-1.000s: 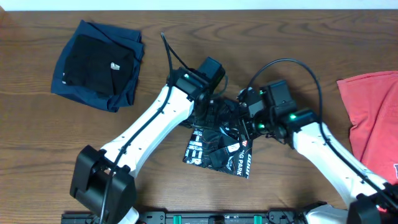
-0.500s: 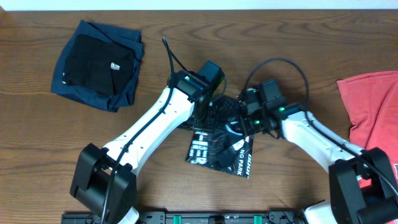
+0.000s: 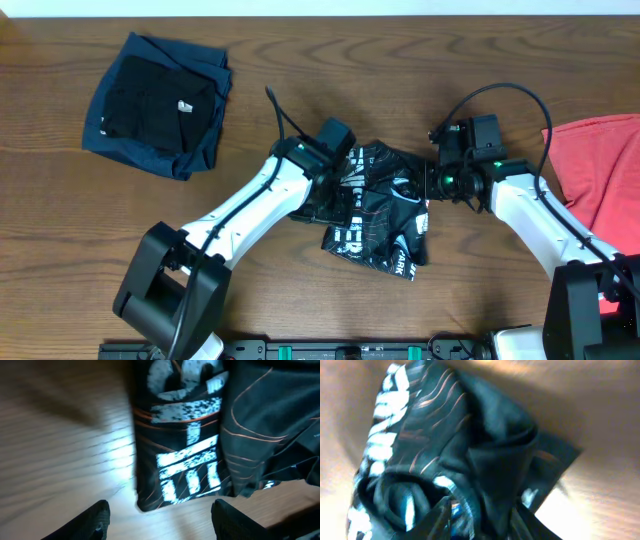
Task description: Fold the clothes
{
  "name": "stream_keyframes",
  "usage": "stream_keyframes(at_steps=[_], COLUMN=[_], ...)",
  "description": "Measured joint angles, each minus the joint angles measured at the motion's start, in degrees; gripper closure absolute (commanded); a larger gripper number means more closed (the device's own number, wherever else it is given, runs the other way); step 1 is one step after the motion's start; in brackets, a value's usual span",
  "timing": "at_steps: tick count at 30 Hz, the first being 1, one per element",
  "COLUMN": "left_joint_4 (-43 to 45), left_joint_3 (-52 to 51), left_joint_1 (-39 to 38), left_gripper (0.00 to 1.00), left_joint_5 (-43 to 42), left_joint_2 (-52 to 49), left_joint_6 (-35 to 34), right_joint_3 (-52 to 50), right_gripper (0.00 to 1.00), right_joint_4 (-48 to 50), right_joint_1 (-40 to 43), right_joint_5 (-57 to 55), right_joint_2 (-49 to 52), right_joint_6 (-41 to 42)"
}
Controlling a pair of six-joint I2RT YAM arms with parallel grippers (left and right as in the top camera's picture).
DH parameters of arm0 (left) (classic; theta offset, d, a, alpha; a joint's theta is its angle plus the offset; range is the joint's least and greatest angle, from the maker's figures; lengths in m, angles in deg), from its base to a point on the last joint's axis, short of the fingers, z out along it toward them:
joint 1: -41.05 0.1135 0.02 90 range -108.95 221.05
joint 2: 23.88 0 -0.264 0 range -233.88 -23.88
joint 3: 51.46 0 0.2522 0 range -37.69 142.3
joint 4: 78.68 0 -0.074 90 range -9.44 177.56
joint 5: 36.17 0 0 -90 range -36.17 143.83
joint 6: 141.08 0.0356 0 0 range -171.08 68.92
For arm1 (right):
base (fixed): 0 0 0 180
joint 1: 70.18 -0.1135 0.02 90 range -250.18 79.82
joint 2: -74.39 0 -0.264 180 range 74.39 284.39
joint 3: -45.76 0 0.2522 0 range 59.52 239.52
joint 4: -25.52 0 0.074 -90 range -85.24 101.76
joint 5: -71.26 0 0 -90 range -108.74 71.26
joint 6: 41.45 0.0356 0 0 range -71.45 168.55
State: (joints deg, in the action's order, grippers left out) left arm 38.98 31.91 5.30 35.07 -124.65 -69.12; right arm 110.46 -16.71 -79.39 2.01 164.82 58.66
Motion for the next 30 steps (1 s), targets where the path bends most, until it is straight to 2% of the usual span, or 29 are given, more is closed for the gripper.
stream_keyframes(at_steps=[2, 6, 10, 11, 12, 13, 14, 17, 18, 20, 21, 24, 26, 28, 30], left_joint_4=[1.7, 4.5, 8.1, 8.5, 8.9, 9.0, 9.2, 9.1, 9.2, 9.4, 9.8, 10.9, 12.0, 12.7, 12.9], left_joint_3=[-1.9, -5.0, -8.0, -8.7, -9.3, -9.7, -10.2, -10.6, -10.6, -10.6, -10.6, -10.7, -10.7, -10.7, -10.7], left_joint_1=[0.0, 0.0, 0.0, 0.0, 0.0, 0.0, 0.0, 0.0, 0.0, 0.0, 0.0, 0.0, 0.0, 0.0, 0.0], left_gripper=[0.35, 0.49, 0.68, 0.74, 0.85, 0.92, 0.94, 0.94, 0.9, 0.68, 0.65, 0.6, 0.59, 0.61, 0.66], left_joint_5=[-1.5, -3.3, -5.2, -5.5, -5.9, -6.2, -6.5, -6.8, -6.8, -6.8, -6.8, -6.8, -6.8, -6.8, -6.8], left_joint_2=[0.0, 0.0, 0.0, 0.0, 0.0, 0.0, 0.0, 0.0, 0.0, 0.0, 0.0, 0.0, -0.1, -0.5, -1.2], left_joint_6=[0.0, 0.0, 0.1, -0.1, -0.2, 0.0, 0.5, 2.1, 2.5, 3.3, 3.7, 3.6, 3.5, 3.5, 3.5], right_joint_3=[0.0, 0.0, 0.0, 0.0, 0.0, 0.0, 0.0, 0.0, 0.0, 0.0, 0.0, 0.0, 0.0, 0.0, 0.0], right_gripper=[0.68, 0.67, 0.62, 0.61, 0.61, 0.61, 0.61, 0.61, 0.65, 0.8, 0.85, 0.87, 0.83, 0.68, 0.59], right_joint_4=[-1.7, -7.3, -14.0, -15.0, -15.6, -16.2, -16.5, -16.3, -16.1, -15.8, -15.9, -16.2, -16.2, -15.9, -14.8], right_joint_1=[0.0, 0.0, 0.0, 0.0, 0.0, 0.0, 0.1, 0.5, 1.1, 2.1, 2.8, 4.3, 4.9, 5.3, 5.2], right_joint_5=[4.2, 9.2, 8.5, 7.7, 6.6, 5.2, 4.2, 1.4, 0.6, -0.2, -0.7, -0.7, 1.5, 6.8, 12.2], right_joint_2=[-0.1, -1.4, -2.5, -2.5, -2.5, -2.5, -2.5, -2.5, -2.5, -2.6, -2.8, -3.6, -4.3, -5.2, -6.0], right_joint_6=[-2.6, -5.8, -6.9, -6.9, -6.9, -6.9, -6.9, -6.9, -6.9, -7.1, -6.6, -6.7, -7.8, -9.8, -11.5])
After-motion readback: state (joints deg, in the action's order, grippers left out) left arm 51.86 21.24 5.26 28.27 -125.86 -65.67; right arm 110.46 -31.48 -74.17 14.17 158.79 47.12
